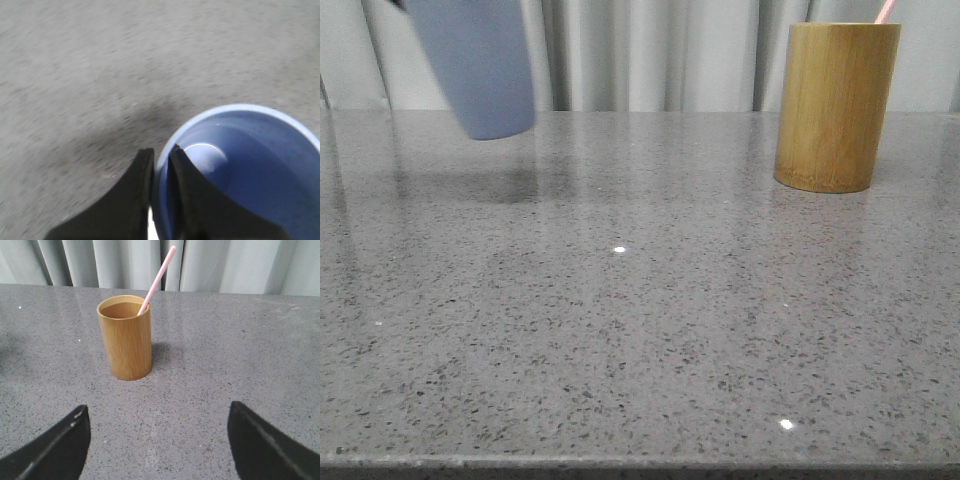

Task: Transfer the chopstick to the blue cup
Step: 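Carry the blue cup with the left gripper toward the bamboo cup, lower it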

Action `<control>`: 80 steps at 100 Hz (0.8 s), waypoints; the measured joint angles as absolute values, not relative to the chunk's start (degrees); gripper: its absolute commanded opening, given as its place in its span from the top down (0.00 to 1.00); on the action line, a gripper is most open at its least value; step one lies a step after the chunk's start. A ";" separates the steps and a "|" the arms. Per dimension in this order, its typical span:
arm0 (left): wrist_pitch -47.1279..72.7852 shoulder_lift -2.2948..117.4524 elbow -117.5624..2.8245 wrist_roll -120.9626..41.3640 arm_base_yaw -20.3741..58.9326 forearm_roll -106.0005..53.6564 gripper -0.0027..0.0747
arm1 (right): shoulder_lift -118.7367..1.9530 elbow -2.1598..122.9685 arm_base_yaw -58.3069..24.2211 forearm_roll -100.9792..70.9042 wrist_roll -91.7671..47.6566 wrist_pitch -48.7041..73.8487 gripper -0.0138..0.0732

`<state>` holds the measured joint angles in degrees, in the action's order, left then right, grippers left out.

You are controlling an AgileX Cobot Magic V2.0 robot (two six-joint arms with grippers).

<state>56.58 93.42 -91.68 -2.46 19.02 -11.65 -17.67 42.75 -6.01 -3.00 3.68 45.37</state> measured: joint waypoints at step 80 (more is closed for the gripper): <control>57.36 109.51 -104.42 -2.49 31.33 -7.64 0.99 | -17.67 42.75 -6.01 -3.00 3.68 45.50 0.19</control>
